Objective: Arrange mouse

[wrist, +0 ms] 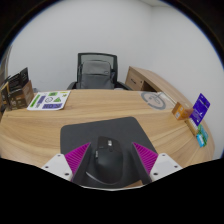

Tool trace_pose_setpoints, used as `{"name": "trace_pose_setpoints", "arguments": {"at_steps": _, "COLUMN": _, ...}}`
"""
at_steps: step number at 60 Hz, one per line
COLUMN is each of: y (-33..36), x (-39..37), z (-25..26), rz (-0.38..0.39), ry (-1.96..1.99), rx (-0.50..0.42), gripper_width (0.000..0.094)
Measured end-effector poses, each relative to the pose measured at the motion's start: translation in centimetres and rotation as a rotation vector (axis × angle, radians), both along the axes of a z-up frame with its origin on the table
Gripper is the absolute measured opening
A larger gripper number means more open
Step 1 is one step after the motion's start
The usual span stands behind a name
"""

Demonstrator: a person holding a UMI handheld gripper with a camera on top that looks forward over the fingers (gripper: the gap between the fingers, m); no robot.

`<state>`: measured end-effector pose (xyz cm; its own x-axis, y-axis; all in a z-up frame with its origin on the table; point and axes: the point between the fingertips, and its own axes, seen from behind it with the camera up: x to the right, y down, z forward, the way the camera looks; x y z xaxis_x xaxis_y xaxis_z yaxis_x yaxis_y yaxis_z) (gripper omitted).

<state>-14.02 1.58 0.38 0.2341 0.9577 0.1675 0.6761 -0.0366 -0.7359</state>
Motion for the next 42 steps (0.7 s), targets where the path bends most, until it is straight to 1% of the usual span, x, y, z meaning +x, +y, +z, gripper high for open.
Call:
{"name": "trace_pose_setpoints", "arguments": {"at_steps": 3, "y": -0.6, "x": 0.8, "z": 1.3, "rz": -0.004, "ry": 0.014, "rx": -0.025, "gripper_width": 0.0861}}
{"name": "trace_pose_setpoints", "arguments": {"at_steps": 8, "y": -1.6, "x": 2.9, "z": 4.5, "rz": 0.009, "ry": 0.049, "rx": -0.043, "gripper_width": 0.0859}}
{"name": "trace_pose_setpoints", "arguments": {"at_steps": 19, "y": -5.0, "x": 12.7, "z": 12.2, "rz": 0.033, "ry": 0.077, "rx": -0.051, "gripper_width": 0.0859}}
{"name": "trace_pose_setpoints", "arguments": {"at_steps": 23, "y": -6.6, "x": 16.9, "z": 14.5, "rz": 0.047, "ry": 0.073, "rx": -0.047, "gripper_width": 0.0861}}
{"name": "trace_pose_setpoints", "arguments": {"at_steps": 26, "y": -7.5, "x": 20.0, "z": 16.2, "rz": 0.066, "ry": 0.075, "rx": -0.021, "gripper_width": 0.0861}}
{"name": "trace_pose_setpoints", "arguments": {"at_steps": 28, "y": -7.8, "x": 22.3, "z": 17.2, "rz": 0.064, "ry": 0.071, "rx": -0.006, "gripper_width": 0.0860}}
{"name": "trace_pose_setpoints", "arguments": {"at_steps": 35, "y": -10.2, "x": 28.7, "z": 19.5, "rz": 0.086, "ry": 0.051, "rx": 0.007, "gripper_width": 0.0858}}
{"name": "trace_pose_setpoints", "arguments": {"at_steps": 42, "y": -11.5, "x": 34.6, "z": 21.2, "rz": 0.082, "ry": 0.031, "rx": 0.002, "gripper_width": 0.0860}}
